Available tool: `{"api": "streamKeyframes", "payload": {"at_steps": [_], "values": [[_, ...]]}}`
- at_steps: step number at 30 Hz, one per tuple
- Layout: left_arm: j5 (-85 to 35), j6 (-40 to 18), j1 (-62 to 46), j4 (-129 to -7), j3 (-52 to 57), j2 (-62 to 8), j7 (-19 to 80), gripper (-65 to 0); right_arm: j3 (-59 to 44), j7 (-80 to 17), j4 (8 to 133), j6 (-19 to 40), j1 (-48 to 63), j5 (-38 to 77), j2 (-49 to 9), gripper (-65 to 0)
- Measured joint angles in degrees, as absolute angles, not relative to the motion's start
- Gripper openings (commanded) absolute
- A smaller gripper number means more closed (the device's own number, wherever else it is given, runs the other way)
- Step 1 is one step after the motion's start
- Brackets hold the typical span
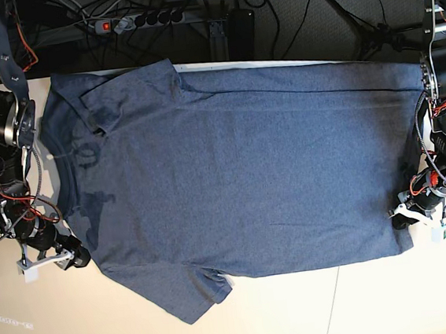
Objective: Fold the T-shirt properly
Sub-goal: 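Release right gripper, move it to the opposite sleeve corner and grasp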
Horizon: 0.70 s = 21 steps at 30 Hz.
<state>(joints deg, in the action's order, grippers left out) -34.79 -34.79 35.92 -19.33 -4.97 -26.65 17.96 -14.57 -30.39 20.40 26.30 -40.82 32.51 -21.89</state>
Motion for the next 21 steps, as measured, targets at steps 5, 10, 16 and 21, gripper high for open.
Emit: {"api": "streamKeyframes", "payload": {"at_steps": [5, 10, 16, 21], "values": [[-34.8, -34.8, 35.9, -19.3, -5.0, -26.6, 18.0, -65.0, -14.6, -29.4, 20.6, 26.3, -41.6, 28.4, -17.8, -31.3], [-34.8, -34.8, 35.9, -19.3, -5.0, -26.6, 17.9, -65.0, -14.6, -27.4, 20.8, 26.3, -41.8, 24.3, -15.2, -31.4], [-34.8, -34.8, 35.9, -19.3, -5.0, -26.6, 17.9, -65.0, -14.6, -25.2, 20.8, 26.3, -41.8, 19.3, -15.2, -43.5], [-35.5, -34.8, 35.9, -19.3, -5.0, -26.6, 17.9, -65.0, -14.5, -22.3, 21.3, 26.4, -40.9, 15.6, -16.5, -65.0]]}}
